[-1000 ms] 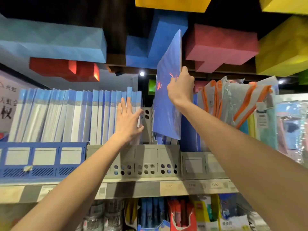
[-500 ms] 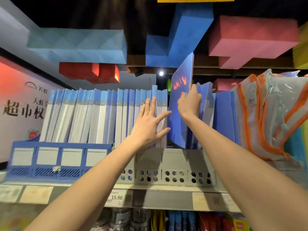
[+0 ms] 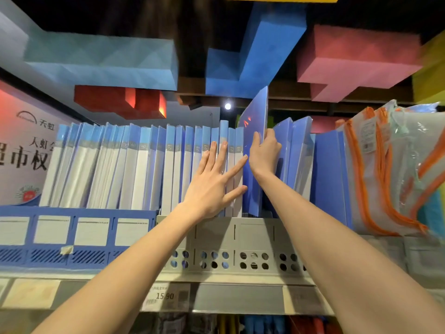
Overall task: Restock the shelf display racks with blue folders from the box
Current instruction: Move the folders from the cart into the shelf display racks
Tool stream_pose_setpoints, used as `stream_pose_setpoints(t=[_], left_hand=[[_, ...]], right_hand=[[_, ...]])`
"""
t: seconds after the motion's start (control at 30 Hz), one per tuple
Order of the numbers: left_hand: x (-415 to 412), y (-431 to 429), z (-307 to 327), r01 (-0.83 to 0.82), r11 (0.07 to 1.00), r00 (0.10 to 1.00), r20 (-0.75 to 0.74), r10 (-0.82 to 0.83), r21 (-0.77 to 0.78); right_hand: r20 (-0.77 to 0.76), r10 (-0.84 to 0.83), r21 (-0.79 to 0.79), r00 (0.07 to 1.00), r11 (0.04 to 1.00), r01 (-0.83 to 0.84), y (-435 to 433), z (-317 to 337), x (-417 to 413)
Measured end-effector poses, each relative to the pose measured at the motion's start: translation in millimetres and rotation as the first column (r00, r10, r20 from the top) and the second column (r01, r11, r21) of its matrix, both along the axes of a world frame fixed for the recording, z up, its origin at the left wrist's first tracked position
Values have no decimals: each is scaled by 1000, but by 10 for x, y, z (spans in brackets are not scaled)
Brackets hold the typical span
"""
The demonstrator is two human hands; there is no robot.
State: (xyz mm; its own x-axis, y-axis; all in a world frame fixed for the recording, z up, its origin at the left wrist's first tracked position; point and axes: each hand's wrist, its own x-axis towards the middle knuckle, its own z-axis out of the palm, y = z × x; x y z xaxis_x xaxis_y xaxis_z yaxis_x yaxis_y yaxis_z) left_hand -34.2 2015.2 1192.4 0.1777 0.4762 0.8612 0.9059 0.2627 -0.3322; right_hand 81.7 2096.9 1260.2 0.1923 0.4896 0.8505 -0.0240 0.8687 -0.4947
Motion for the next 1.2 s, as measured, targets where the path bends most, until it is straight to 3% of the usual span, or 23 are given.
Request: stream_pose_setpoints(t=[0.13,0.37,0.6,0.77,1.0,1.1,1.2], left_hand=[[-17,5,5,31,999,999,-9,-31,22],[-37,-8,13,36,999,999,30,-36,9],[-66,-5,22,78,997,997,27,-78,7],[-114,-55,8,77,997,997,8,-77,0],[-162,-88,-122,67,997,997,44,-68,33],[-128,-120,-102,69,998,995,66,-69,3],[-48,-206,-96,177,984,966,190,-175,10]], right_hand=[[7,16,-3,1000,1000,-16,40,7,55],[175,156,-77,972,986,-145,45,-358,103],[415,348,-281,841,928,-245,-47,-465,305],[454,415,-318,789,902,-292,-80,-568,337],[455,202,-105,867,979,-173,-158,-651,454],[501,134,-105,855,990,-94,-181,-648,547],[584,-5,1,811,1000,5,-187,-696,698]])
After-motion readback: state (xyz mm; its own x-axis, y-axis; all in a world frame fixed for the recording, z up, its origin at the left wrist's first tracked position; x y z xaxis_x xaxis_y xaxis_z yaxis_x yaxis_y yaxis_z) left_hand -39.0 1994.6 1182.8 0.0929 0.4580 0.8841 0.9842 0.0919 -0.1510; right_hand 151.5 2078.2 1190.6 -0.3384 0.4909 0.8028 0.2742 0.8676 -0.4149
